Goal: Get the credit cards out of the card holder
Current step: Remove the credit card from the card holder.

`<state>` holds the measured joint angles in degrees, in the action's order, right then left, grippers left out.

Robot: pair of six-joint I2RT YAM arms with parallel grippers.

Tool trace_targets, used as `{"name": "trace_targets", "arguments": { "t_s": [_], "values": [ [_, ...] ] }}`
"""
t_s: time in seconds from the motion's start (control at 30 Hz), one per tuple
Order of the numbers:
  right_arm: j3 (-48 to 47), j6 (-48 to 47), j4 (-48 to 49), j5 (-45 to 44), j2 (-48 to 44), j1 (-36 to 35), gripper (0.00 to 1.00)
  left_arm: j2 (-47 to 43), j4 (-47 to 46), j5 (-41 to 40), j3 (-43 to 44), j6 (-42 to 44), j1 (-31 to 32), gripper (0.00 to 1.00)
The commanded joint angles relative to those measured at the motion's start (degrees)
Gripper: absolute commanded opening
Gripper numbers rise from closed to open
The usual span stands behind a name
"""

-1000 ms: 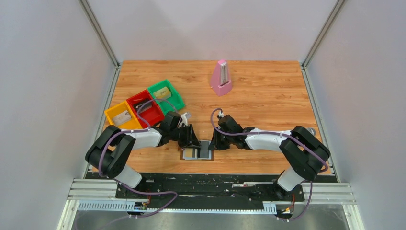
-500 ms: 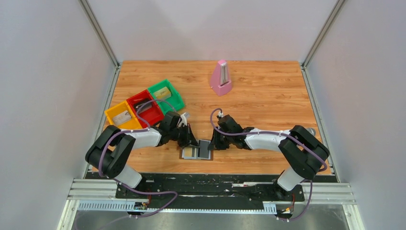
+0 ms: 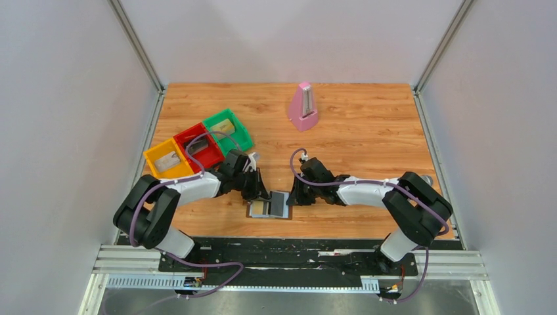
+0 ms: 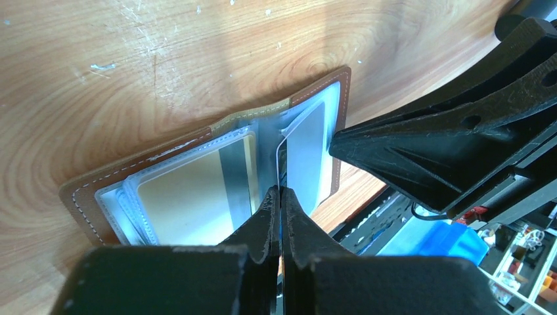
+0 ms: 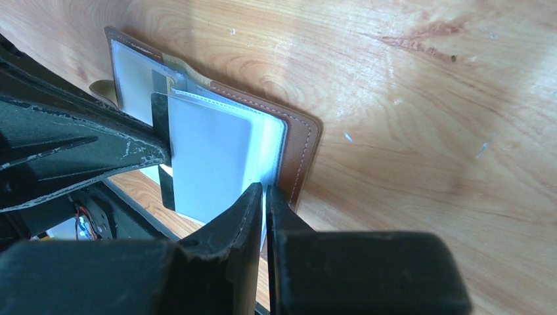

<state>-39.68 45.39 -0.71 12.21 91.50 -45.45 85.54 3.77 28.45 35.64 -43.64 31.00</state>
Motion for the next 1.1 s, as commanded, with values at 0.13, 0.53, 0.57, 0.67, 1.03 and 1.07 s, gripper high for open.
{"name": "trace_targets", "arguments": {
  "t_s": [0.13, 0.53, 0.57, 0.67, 1.03, 1.07],
  "values": [
    [1.5, -1.0, -2.0, -2.5, -0.3, 0.2, 0.09, -1.0, 1.6, 0.2, 1.1, 3.6, -0.9, 0.00],
    [0.6, -1.8, -4.4, -3.3, -4.5, 0.3, 0.09, -2.1, 1.4, 1.3, 0.3, 3.3, -2.5, 0.00],
    [0.7, -1.8, -4.4, -3.3, -4.5, 0.3, 0.09, -2.5, 1.8, 1.1, 0.4, 3.4, -2.6, 0.00],
    [0.8, -1.9, -4.6, -3.7, -4.8, 0.3, 0.09, -4.3, 4.7, -1.0, 1.2, 3.9, -3.2, 0.00],
    [-1.8, -5.2, -7.4, -5.9, -9.6, 0.2, 0.08, -7.3, 1.3, 3.0, 0.5, 2.0, -3.9, 0.00],
    [-2.1, -5.5, -6.9, -4.9, -10.3, 0.1, 0.09, -6.2, -0.2, 5.4, -0.3, 1.2, -3.8, 0.00]
  ]
}}
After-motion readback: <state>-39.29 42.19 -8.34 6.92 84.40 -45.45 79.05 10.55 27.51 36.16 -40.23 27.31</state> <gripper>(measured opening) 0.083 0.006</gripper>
